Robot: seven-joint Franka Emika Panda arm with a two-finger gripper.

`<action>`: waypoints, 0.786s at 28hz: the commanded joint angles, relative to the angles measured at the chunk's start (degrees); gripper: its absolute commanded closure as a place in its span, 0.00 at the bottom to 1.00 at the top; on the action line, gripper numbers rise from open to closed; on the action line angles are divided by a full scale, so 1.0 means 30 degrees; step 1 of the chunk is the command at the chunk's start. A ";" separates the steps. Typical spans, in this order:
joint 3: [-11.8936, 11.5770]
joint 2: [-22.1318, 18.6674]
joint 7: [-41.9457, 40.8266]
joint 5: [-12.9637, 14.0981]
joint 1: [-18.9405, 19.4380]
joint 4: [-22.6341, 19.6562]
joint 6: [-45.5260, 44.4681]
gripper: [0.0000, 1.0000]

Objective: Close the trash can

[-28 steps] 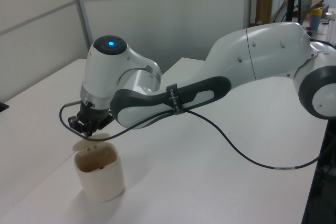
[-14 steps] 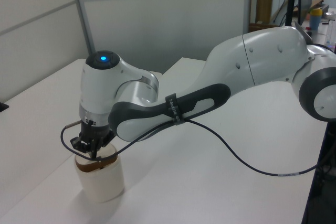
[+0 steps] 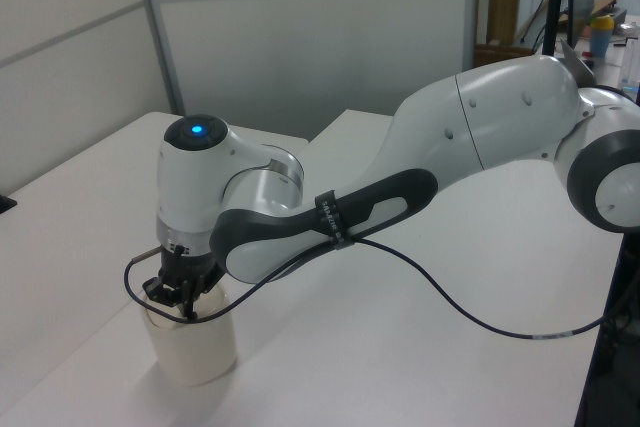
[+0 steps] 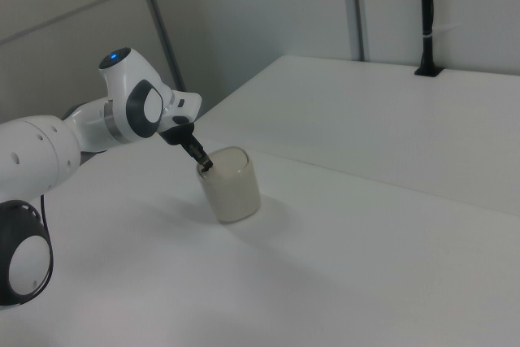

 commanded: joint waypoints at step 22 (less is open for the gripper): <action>0.0039 -0.3948 -0.3305 0.1677 -0.1059 -0.0687 -0.3099 1.00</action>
